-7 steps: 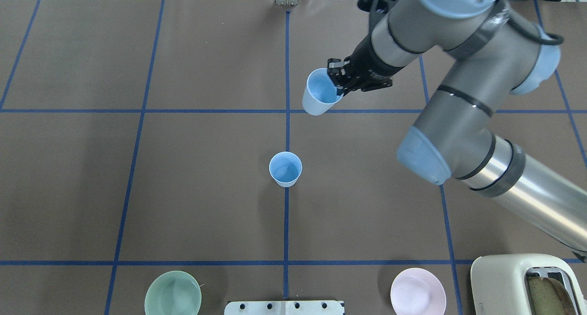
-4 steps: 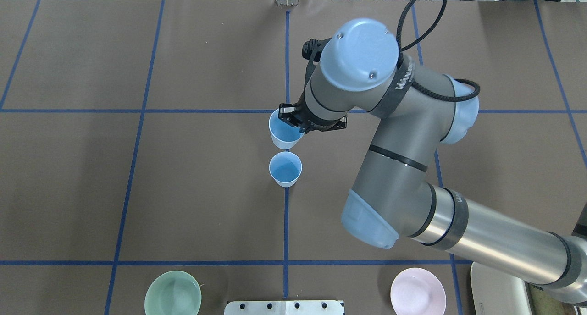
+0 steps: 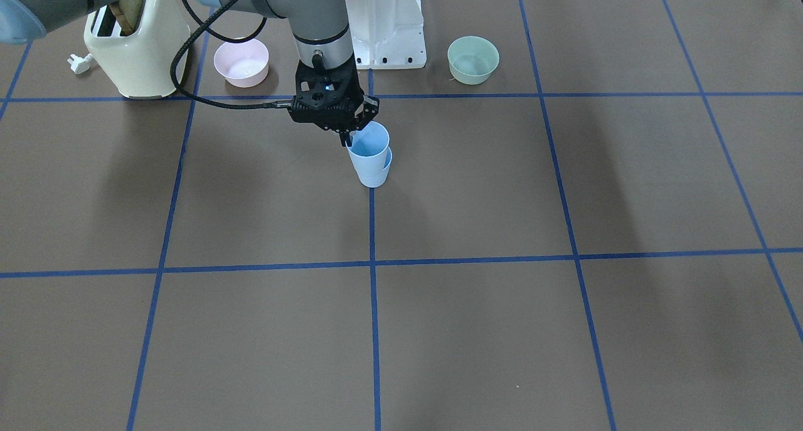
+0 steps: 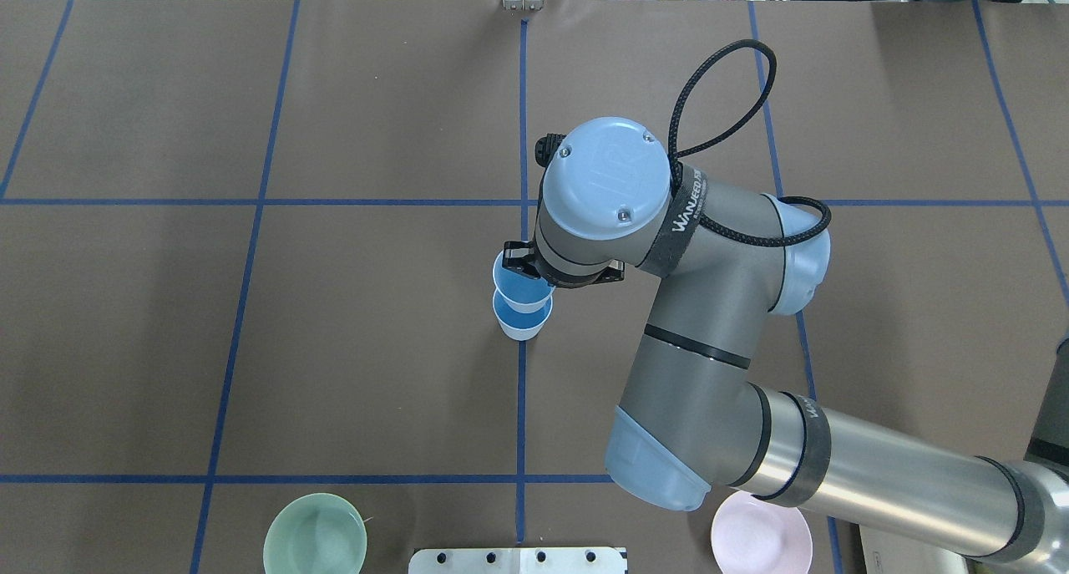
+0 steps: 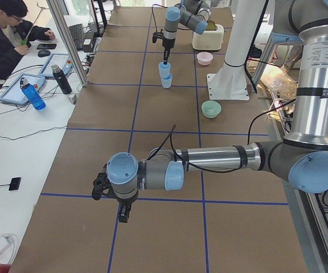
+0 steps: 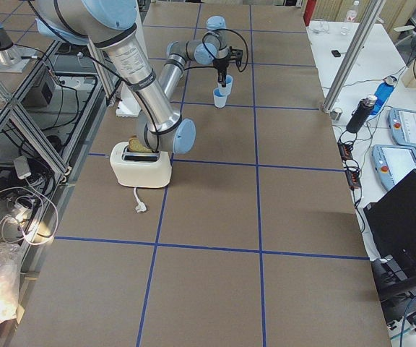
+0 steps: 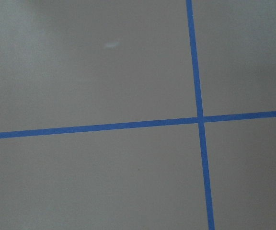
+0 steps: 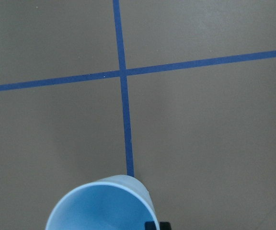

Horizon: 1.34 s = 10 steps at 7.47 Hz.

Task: Stack blue cups with both arms
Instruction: 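Lower the held cup into the centered cup and open the right gripper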

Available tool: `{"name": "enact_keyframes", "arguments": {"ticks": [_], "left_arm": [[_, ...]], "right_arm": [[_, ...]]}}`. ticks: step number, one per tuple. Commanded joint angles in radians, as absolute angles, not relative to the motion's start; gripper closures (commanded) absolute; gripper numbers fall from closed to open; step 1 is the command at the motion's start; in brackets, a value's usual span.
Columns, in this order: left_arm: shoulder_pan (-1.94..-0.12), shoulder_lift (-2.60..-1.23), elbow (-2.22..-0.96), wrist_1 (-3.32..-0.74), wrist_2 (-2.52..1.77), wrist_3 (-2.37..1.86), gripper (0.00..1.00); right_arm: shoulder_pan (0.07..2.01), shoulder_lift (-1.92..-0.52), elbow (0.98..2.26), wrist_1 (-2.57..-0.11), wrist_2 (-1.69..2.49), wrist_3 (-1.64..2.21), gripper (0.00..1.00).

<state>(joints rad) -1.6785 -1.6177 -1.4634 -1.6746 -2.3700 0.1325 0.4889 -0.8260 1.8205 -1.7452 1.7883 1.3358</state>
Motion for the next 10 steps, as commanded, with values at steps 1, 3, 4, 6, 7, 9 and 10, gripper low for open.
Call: {"name": "enact_keyframes", "arguments": {"ticks": [1,3,4,6,7,9,10], "left_arm": [[-1.677,-1.618,-1.463,-1.677,-2.37,0.132,0.01],[-1.675,-1.618,-1.462,-1.677,-2.37,0.132,0.01],[-1.672,-1.618,-1.462,-1.677,-2.37,0.132,0.01],[-1.663,-1.618,-1.462,-1.677,-2.37,0.132,0.01],[-1.663,-1.618,-1.462,-1.677,-2.37,0.132,0.01],[-1.663,-1.618,-1.462,-1.678,-2.37,0.132,0.01],[-1.663,-1.618,-1.462,-1.678,-2.37,0.132,0.01]], "right_arm": [[0.474,-0.821,1.822,-1.753,1.784,1.336,1.0],[0.466,-0.824,1.819,-1.752,1.781,1.336,1.0],[0.457,-0.825,1.816,-1.75,1.775,1.335,1.0],[0.445,-0.825,1.807,-1.747,1.773,1.33,1.0],[0.443,-0.827,1.801,-1.747,1.773,1.325,1.0],[0.437,-0.834,1.801,-1.747,1.773,1.322,1.0],[0.437,-0.836,1.799,-1.727,1.773,1.33,0.84]]}}
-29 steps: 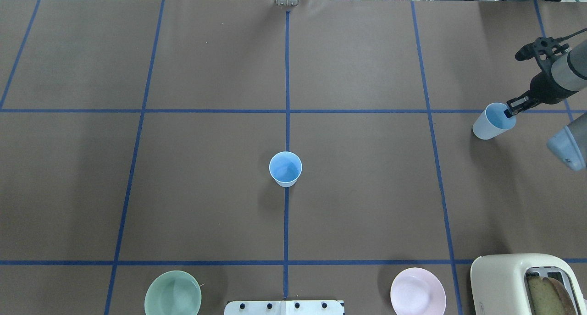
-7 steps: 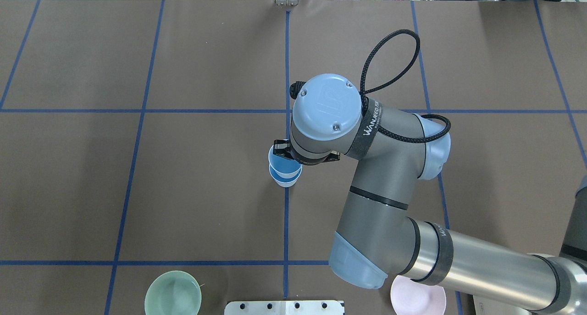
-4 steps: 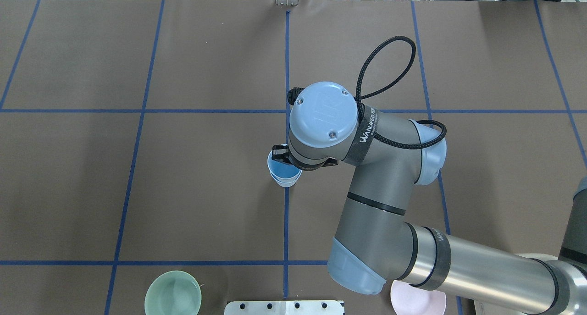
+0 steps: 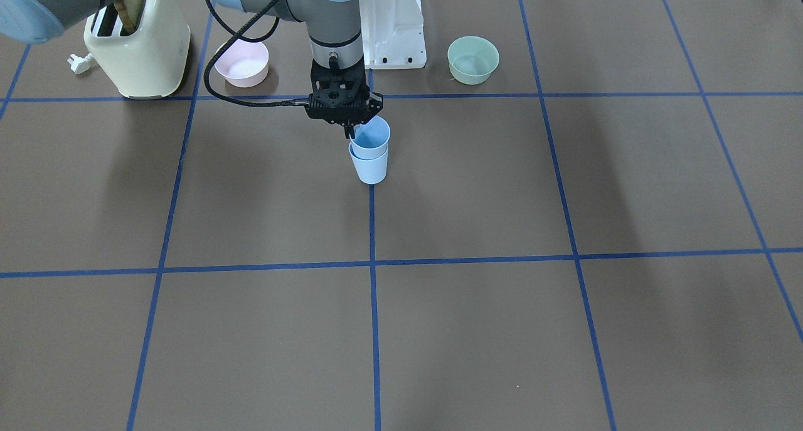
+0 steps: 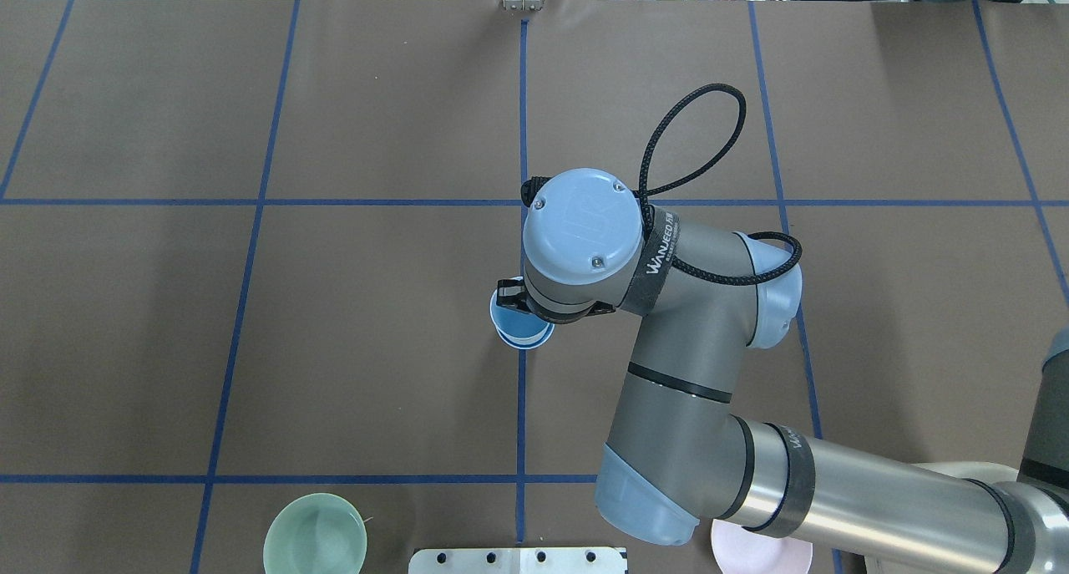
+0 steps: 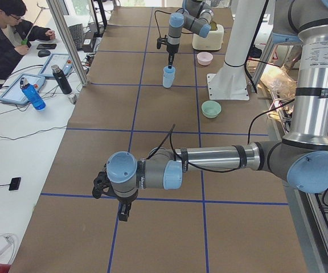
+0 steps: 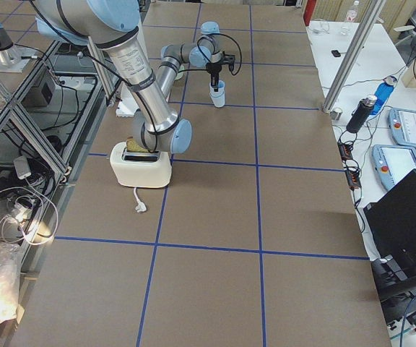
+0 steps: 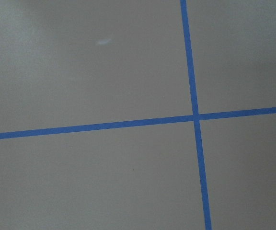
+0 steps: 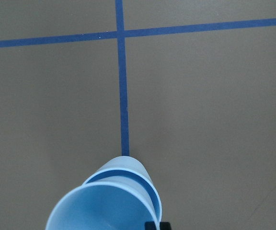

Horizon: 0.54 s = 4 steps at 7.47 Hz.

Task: Stack blue cups with both arms
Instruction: 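Lower the held cup into the centered cup and open the right gripper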

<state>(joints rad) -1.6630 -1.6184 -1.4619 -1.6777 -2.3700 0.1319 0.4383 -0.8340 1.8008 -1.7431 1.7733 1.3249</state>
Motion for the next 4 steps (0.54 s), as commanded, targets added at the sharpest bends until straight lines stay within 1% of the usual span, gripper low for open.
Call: {"name": "enact_keyframes", "arguments": {"ticks": [1,2,3,4], "left_arm": [[-1.663,-1.618,-1.462,-1.678,-2.37,0.132,0.01],[-1.663,-1.618,-1.462,-1.678,-2.37,0.132,0.01],[-1.663,-1.618,-1.462,-1.678,-2.37,0.132,0.01],[-1.663,-1.618,-1.462,-1.677,-2.37,0.132,0.01]], "right_arm": [[0.437,-0.839,1.798,-1.708,1.76,1.335,0.34],[0.437,-0.839,1.796,-1.701,1.741,1.332,0.05],[0.449,-0.838,1.799,-1.7,1.74,1.322,0.0],[0.486,-0.833,1.805,-1.7,1.75,1.318,0.0]]}}
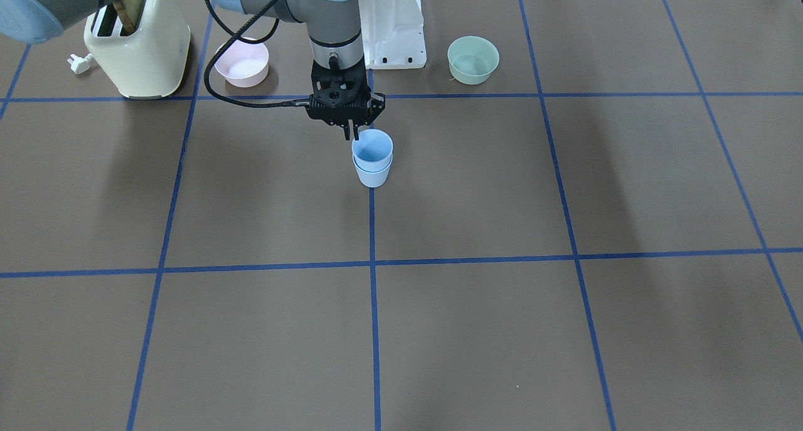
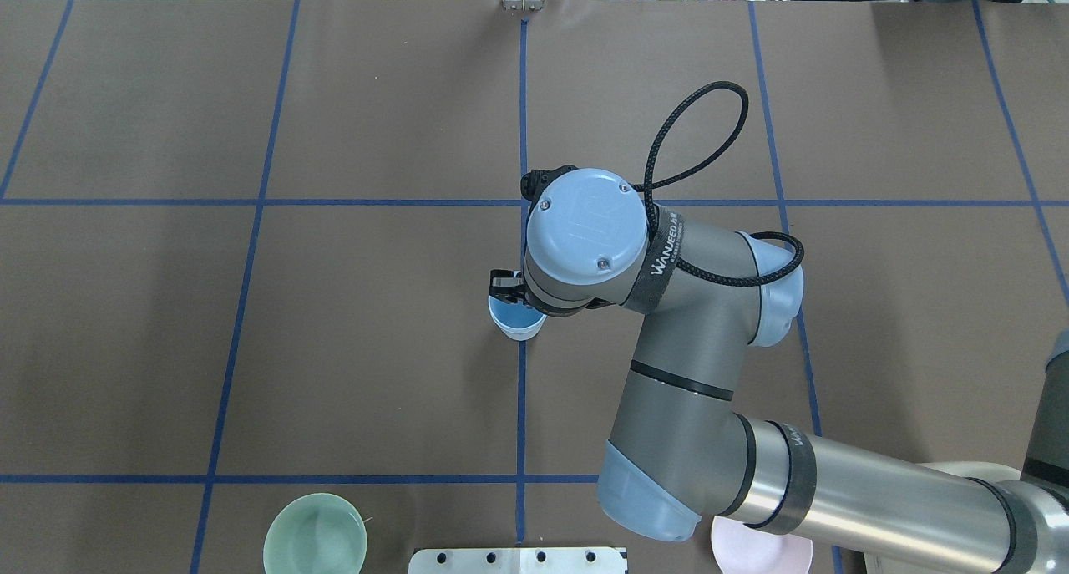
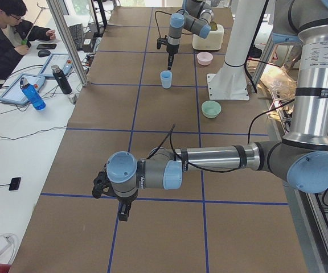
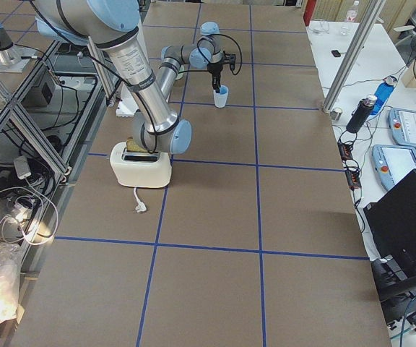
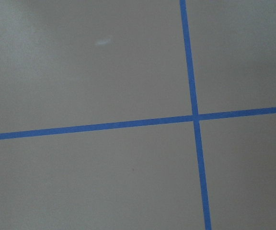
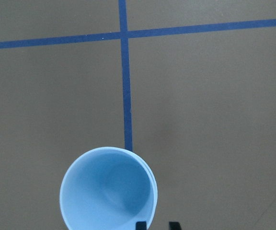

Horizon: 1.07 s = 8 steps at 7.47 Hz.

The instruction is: Stack blue cups with both arms

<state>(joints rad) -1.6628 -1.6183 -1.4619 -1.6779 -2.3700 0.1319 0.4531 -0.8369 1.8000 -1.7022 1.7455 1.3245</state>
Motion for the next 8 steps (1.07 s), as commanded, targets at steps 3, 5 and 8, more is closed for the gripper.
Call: {"name": "enact_keyframes", "arguments": {"ticks": [3,5,8], "left_arm": [[-1.663,-1.623,-1.463,-1.667,-2.372,0.094,0.01],[-1.628,-1.623,-1.471,-1.666,-2.376,0.078,0.01],[-1.618,-1.608,-1.488,-1.674,-2.376,0.086,0.01]], "right_arm": [[0.721,-0.873,1.802,-1.701,1.924,1.095,0.0],[0.933,-0.98,1.795,-1.701,2.05,0.808,0.0],[1.205,-1.168,1.714,-1.703,2.184,0.387,0.0]]}}
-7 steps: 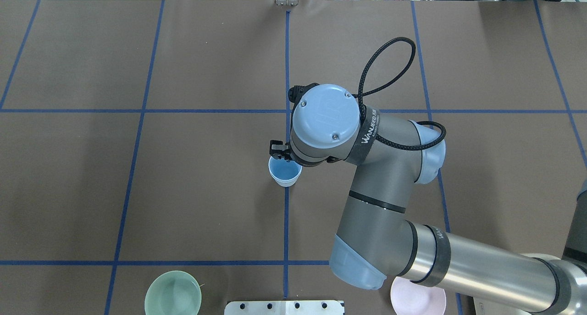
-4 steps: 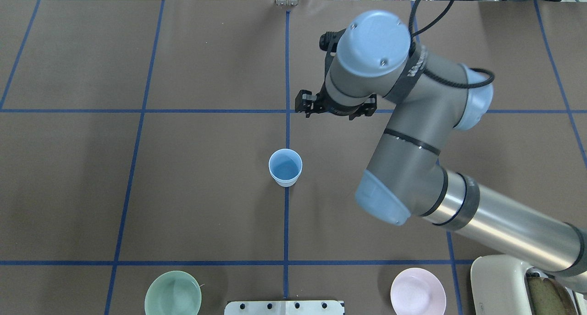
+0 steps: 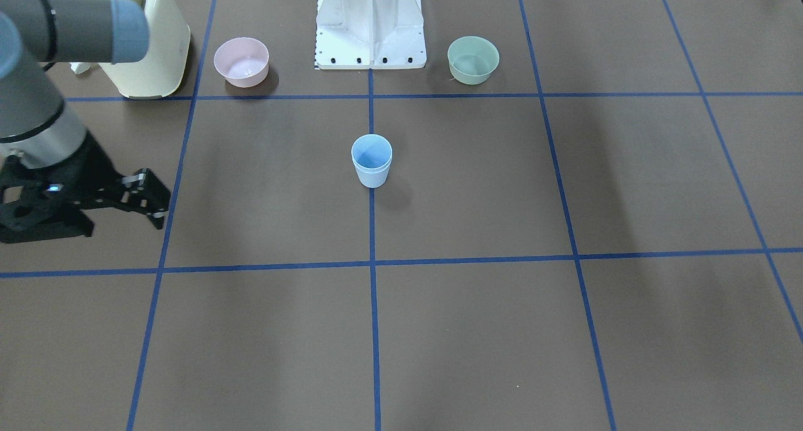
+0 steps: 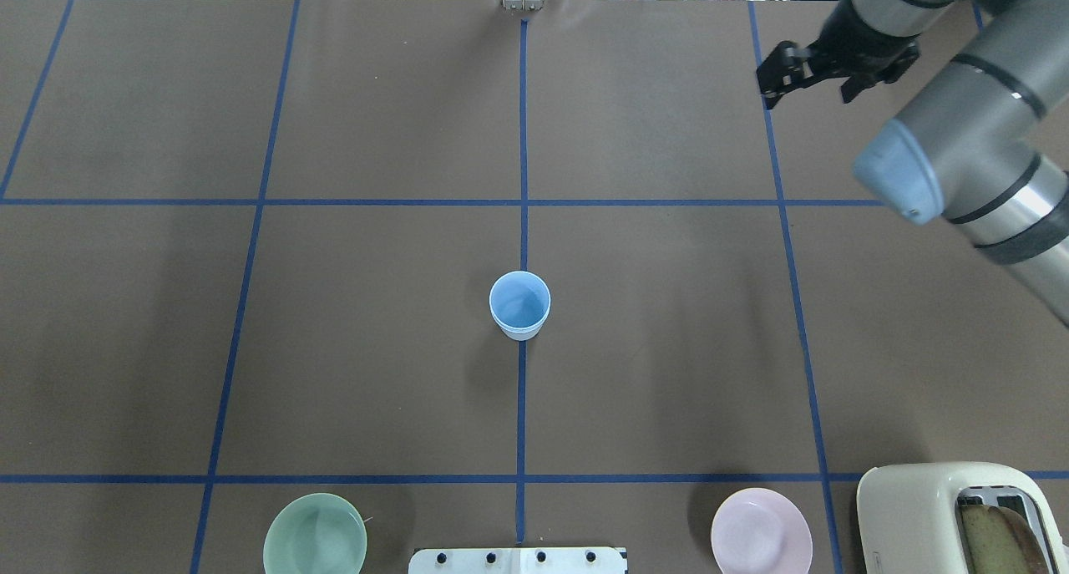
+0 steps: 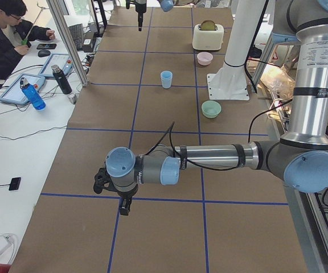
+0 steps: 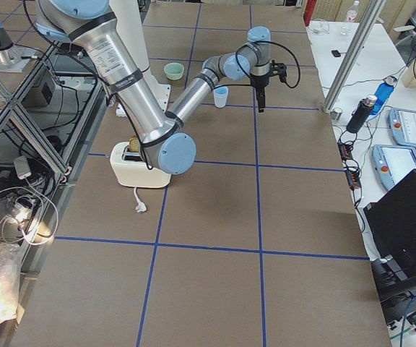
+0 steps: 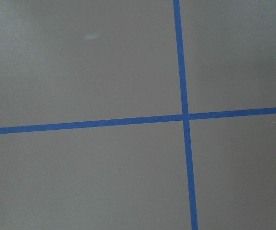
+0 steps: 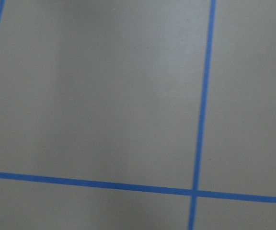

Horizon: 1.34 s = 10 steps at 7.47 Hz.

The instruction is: Stack blue cups with both arms

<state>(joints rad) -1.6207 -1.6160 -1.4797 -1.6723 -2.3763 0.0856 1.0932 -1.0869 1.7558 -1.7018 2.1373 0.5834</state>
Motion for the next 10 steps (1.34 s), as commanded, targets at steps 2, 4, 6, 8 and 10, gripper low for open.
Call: {"name": "enact_keyframes", "arguments": {"ticks": [2,4,6,8,10], "left_arm": [[-1.618,-1.608,-1.486,-1.666,-2.365,0.077,0.01],[-1.621,-1.577,-1.491,-1.678,-2.365,0.083,0.01],[-1.621,-1.559,-1.502,-1.677,-2.364,0.087,0.01],[-1.621,-1.554,-1.496,-1.677,-2.364,0.089,0.01],[-1.623,-1.536,-1.523,-1.678,-2.359,0.091,0.01]], "right_arm": [[1.354,-1.331,1.674,-1.703,2.243,0.116,0.0],[1.435,-1.487,1.639,-1.7,2.241,0.022,0.0],[1.443,-1.558,1.629,-1.694,2.23,0.02,0.0],[1.445,-1.569,1.614,-1.694,2.233,0.025,0.0],[1.453,-1.574,1.614,-1.636,2.232,0.029,0.0]]}}
